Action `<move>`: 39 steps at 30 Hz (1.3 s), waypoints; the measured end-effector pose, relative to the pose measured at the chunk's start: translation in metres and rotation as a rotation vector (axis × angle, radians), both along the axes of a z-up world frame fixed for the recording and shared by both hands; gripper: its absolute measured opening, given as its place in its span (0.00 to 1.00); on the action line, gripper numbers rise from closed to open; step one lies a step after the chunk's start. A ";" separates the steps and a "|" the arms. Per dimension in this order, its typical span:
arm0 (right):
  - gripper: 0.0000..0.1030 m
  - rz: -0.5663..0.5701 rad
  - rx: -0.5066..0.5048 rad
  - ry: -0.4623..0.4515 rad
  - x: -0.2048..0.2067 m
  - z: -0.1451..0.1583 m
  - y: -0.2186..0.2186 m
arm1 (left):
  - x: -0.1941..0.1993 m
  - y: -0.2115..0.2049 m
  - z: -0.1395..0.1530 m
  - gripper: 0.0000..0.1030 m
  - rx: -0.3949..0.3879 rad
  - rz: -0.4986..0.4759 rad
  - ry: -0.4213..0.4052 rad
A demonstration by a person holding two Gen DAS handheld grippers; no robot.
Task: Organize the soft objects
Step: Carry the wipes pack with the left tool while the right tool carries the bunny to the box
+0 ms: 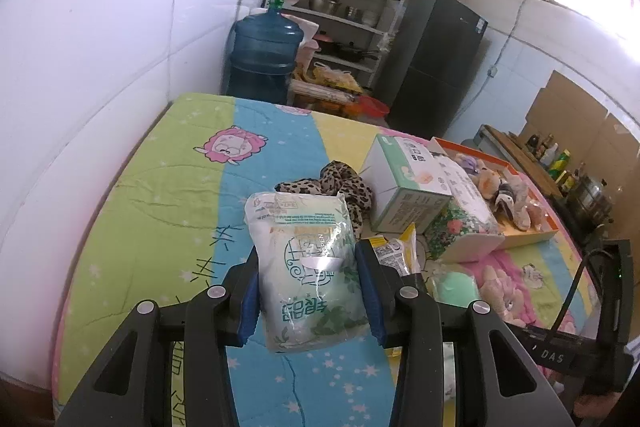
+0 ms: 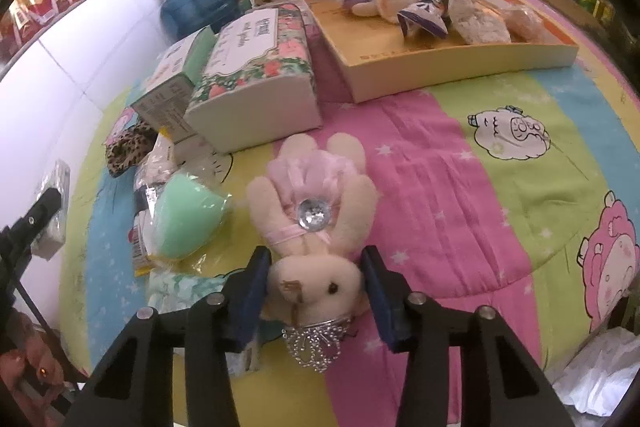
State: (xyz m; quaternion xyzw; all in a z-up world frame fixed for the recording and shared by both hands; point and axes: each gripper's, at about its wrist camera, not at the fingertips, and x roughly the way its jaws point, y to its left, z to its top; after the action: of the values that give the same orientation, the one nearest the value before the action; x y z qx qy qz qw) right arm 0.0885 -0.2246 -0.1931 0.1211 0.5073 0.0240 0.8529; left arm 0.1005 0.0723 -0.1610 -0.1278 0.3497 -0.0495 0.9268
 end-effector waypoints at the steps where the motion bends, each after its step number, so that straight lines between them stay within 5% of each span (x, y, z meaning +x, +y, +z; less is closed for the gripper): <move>1: 0.46 0.002 0.000 0.000 0.000 0.000 0.001 | 0.000 0.000 0.001 0.43 0.000 -0.005 -0.003; 20: 0.47 -0.011 -0.094 -0.072 -0.014 -0.004 0.017 | -0.008 -0.004 0.010 0.43 -0.007 -0.039 -0.023; 25: 0.42 -0.004 -0.118 -0.074 -0.016 -0.001 0.021 | -0.015 -0.007 0.014 0.43 -0.004 -0.049 -0.032; 39: 0.41 0.029 -0.119 -0.269 -0.043 0.061 0.000 | -0.021 -0.043 0.041 0.43 0.000 -0.145 -0.065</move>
State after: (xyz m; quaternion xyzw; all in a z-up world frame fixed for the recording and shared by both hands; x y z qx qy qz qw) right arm 0.0450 -0.2249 -0.1321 0.0587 0.3907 0.0225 0.9184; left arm 0.0793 0.0289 -0.1202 -0.1004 0.3276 -0.1208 0.9317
